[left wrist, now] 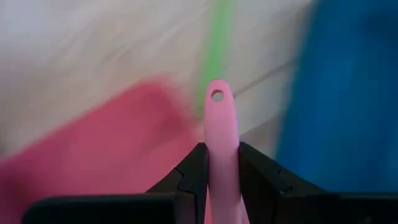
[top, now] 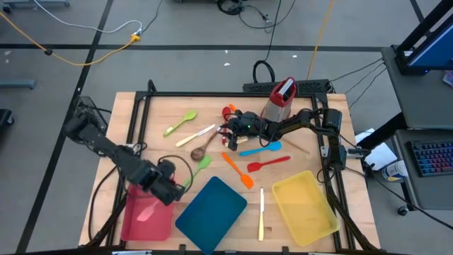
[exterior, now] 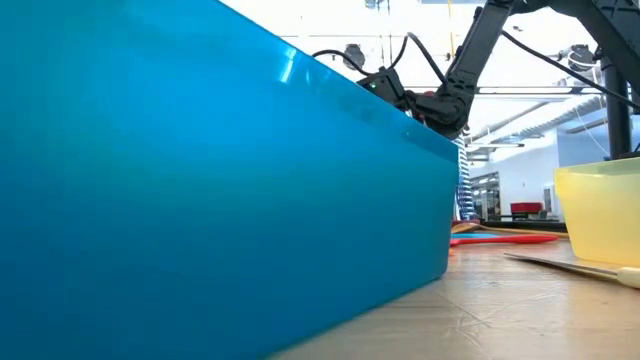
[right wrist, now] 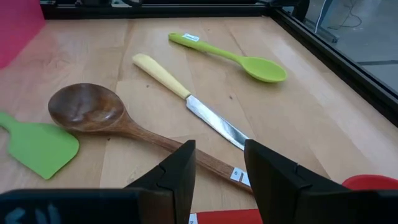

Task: Pick & Place Kitchen Items
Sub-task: Put the pink spatula into the pink bin

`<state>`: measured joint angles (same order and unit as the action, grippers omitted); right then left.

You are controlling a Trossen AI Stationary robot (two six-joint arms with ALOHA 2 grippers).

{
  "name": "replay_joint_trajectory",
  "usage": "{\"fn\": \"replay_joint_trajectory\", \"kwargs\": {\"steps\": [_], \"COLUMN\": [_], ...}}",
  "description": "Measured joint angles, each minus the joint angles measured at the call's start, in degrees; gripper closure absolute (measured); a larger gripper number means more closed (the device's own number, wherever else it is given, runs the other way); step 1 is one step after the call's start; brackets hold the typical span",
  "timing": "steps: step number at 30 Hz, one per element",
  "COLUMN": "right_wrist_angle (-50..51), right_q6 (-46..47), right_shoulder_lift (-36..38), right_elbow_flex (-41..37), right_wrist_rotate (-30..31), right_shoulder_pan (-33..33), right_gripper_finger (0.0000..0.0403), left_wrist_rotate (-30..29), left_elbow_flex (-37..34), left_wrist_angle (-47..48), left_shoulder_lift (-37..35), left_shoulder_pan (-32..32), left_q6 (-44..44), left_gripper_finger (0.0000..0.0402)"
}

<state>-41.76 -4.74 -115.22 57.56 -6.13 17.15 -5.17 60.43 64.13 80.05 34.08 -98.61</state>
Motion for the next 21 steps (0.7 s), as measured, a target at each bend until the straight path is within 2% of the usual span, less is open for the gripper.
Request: {"fn": "replay_joint_trajectory", "kwargs": {"steps": [5,8,11,15,21], "right_wrist_angle": [0.0,0.0,0.0,0.0,0.0], "right_q6": [0.1,1.4,2.8,2.7,4.5], "right_shoulder_lift": [0.0,0.0,0.0,0.0,0.0], "right_elbow_flex": [0.0,0.0,0.0,0.0,0.0], "right_wrist_rotate": [0.0,0.0,0.0,0.0,0.0], "right_shoulder_pan": [0.0,0.0,0.0,0.0,-0.4], "right_gripper_finger": [0.0273,0.0273,0.0273,0.0273,0.0273], "left_wrist_rotate": [10.8,11.2,10.7,5.3,0.4], "left_elbow_flex": [-0.6,-2.6,-5.6,-9.9,-17.5], "left_wrist_angle": [5.5,2.8,-1.6,-4.8,-8.6], "left_shoulder_lift": [4.3,5.6,6.3,6.3,6.2], "left_shoulder_pan": [2.6,3.8,4.3,4.4,4.4], "left_q6": [-11.4,-13.7,-14.3,-14.2,-14.1], "left_gripper_finger": [0.0325,0.0325,0.0325,0.0325,0.0325]}}
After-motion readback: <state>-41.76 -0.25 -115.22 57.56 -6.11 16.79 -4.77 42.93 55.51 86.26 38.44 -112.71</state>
